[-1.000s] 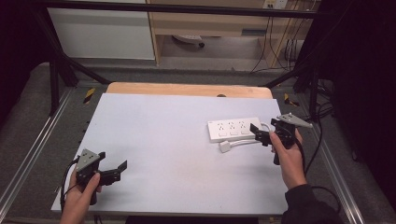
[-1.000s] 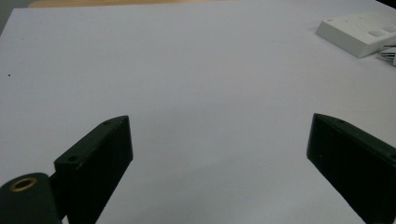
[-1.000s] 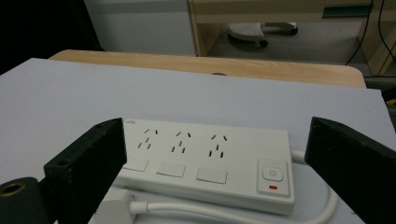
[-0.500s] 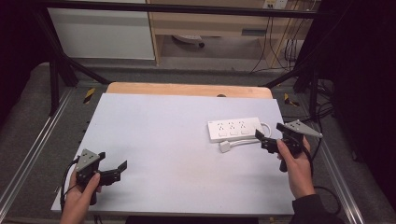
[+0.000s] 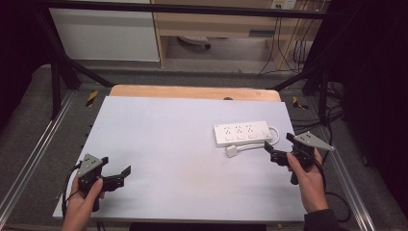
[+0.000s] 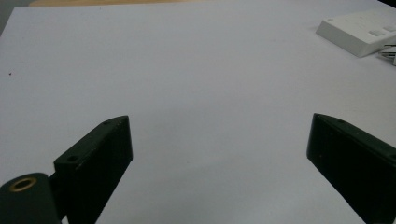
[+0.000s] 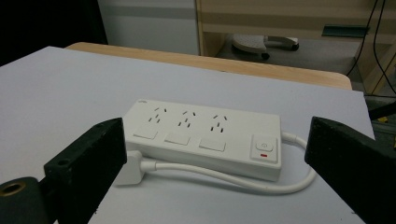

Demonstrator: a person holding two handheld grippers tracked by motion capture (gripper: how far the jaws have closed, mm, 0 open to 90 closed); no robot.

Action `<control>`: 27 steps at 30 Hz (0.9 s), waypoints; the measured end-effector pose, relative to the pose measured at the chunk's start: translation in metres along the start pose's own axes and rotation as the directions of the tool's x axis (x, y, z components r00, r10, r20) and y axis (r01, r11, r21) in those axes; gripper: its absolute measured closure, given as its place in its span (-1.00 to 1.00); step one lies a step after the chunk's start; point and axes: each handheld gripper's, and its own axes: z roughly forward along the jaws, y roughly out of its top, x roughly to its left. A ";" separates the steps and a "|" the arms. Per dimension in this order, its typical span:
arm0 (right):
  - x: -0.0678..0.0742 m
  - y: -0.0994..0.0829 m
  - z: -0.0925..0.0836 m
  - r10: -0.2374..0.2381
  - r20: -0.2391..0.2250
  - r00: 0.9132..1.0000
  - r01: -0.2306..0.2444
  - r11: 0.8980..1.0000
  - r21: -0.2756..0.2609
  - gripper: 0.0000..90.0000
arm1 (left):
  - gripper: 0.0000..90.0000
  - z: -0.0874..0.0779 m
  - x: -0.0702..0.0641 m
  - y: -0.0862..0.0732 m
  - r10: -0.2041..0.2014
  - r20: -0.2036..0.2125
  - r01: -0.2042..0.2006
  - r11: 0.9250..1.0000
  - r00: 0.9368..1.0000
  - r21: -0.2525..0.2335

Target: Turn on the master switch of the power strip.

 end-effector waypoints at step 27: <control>-0.001 -0.033 -0.023 -0.003 0.009 1.000 0.003 1.000 0.025 -0.88 | -0.86 0.000 -0.001 0.000 0.003 0.006 -0.003 1.000 1.000 0.001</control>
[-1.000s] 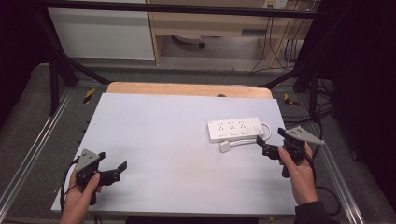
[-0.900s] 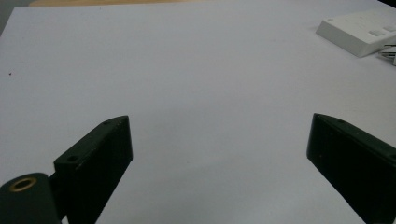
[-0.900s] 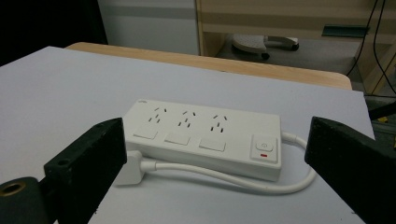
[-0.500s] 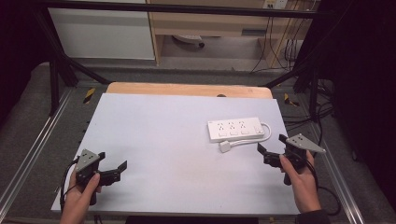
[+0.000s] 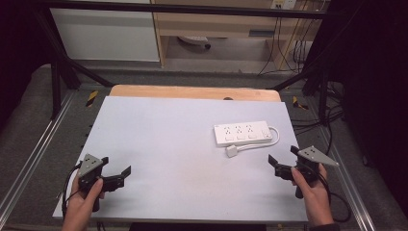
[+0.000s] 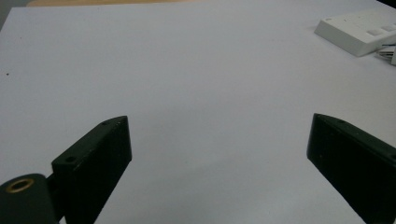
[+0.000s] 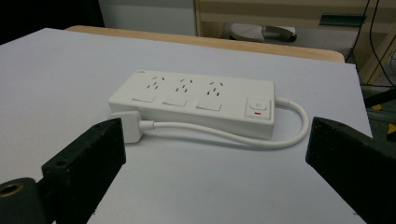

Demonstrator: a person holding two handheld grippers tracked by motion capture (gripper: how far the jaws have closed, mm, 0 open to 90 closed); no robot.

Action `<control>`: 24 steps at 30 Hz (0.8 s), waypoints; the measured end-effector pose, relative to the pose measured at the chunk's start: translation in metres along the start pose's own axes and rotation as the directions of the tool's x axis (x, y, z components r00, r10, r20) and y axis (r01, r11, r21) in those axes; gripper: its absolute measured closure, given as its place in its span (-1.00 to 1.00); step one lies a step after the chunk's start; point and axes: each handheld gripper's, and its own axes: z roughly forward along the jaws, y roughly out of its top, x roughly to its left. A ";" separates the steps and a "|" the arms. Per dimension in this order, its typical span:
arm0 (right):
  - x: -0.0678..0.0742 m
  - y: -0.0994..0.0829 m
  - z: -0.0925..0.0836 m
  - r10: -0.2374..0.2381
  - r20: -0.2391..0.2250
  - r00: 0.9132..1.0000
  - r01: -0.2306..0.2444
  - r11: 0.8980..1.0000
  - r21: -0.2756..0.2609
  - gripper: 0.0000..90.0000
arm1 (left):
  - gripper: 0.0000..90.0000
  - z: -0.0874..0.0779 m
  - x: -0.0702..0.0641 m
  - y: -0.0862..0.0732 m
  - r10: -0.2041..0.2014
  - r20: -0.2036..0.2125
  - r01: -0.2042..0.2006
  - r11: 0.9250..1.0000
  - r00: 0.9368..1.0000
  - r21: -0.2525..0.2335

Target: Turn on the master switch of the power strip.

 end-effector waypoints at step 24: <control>0.010 -0.032 0.016 -0.004 -0.029 1.000 0.006 0.997 0.073 -0.91 | -0.86 0.000 -0.001 0.000 -0.002 0.002 0.002 1.000 1.000 -0.001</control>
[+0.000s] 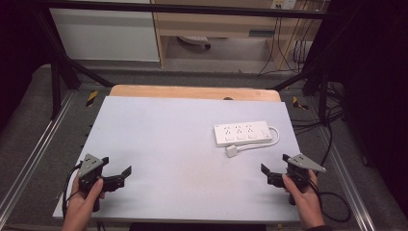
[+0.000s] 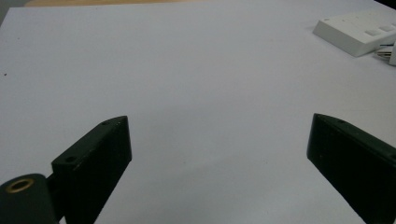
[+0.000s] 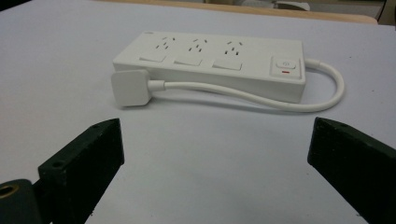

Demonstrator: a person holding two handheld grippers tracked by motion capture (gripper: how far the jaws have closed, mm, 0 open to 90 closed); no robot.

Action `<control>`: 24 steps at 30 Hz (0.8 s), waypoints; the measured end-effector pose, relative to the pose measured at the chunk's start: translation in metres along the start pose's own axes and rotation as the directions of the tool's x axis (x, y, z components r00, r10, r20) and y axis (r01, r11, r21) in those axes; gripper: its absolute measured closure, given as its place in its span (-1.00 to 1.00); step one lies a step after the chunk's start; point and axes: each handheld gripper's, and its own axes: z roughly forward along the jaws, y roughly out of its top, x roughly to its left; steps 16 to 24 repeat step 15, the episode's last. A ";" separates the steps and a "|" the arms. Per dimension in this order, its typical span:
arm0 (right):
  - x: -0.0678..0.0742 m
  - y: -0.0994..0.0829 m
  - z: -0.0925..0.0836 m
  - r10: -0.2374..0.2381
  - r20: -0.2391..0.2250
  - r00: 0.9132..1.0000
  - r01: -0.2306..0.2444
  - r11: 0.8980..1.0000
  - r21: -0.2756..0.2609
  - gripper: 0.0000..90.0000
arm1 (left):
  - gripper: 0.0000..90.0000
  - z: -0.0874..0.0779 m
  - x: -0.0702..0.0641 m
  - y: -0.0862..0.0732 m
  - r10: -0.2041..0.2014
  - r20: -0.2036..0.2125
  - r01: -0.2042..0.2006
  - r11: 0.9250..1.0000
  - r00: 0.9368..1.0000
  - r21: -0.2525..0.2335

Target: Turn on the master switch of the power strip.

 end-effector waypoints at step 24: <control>0.005 -0.004 0.036 -0.059 0.035 0.998 0.055 0.992 0.115 -0.88 | -0.85 0.000 0.000 0.000 -0.003 0.005 0.003 1.000 1.000 -0.001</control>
